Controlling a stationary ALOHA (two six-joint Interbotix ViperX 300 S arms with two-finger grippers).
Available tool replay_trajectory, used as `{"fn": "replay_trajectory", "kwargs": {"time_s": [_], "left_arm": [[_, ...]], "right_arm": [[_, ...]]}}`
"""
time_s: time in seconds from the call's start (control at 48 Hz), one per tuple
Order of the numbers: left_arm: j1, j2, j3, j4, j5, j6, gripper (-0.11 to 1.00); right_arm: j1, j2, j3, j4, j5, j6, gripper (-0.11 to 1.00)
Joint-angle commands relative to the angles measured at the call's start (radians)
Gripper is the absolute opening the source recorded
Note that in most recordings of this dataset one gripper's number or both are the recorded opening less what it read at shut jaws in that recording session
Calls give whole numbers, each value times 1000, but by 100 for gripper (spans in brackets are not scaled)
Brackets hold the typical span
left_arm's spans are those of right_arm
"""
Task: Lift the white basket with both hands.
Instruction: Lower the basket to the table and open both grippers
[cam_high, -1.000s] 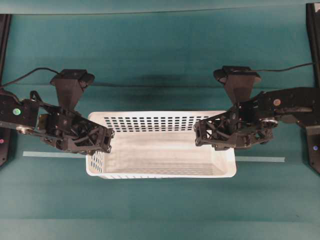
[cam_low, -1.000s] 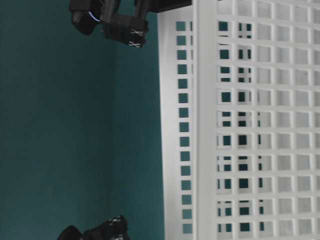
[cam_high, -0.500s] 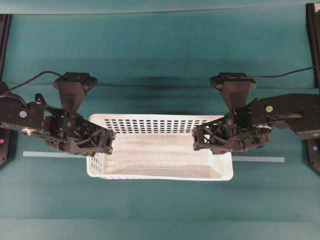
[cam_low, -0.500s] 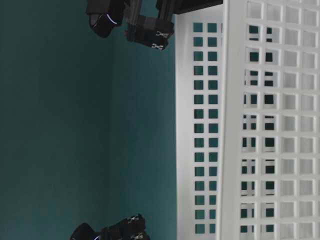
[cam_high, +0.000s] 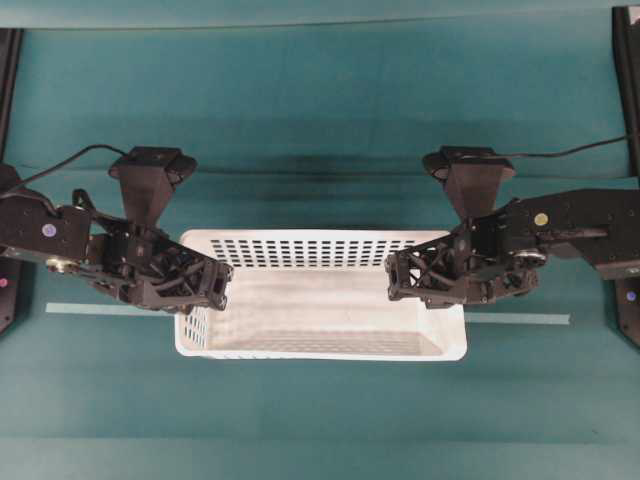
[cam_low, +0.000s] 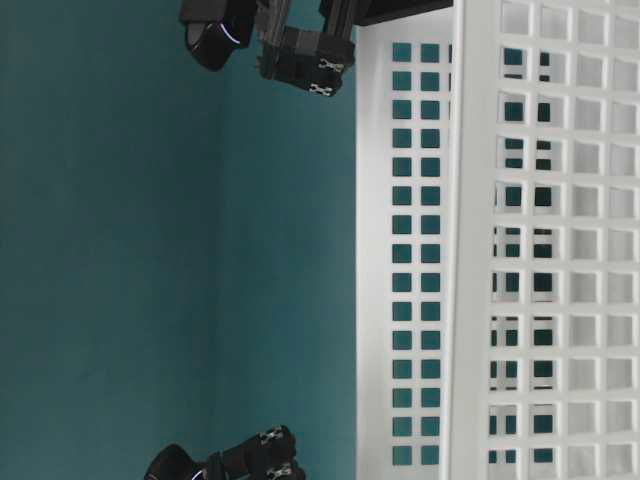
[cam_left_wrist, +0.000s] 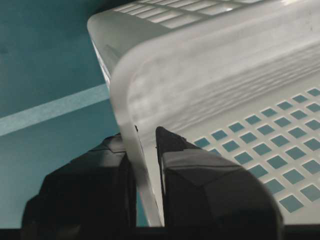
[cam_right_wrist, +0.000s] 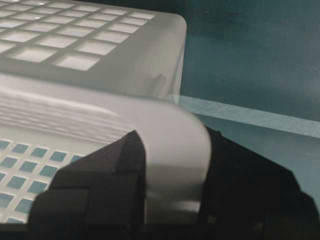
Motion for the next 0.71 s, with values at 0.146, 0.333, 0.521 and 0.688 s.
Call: {"fn": "replay_trajectory", "kwargs": {"time_s": [0.146,0.333,0.521,0.688], "left_arm": [[6,5,9,12,-9,31,5],[5,5,9,12,-23,44,5],[5,3,17,12,-25,44,15],[6,-3,26,12,-23,44,49]], "right_arm": [[21,28,15,-6,-25,-17,18],[21,28,17,-6,-58,-18,18],[21,28,17,-6,-60,-18,23],[21,29,20,-6,-58,-15,51]]}}
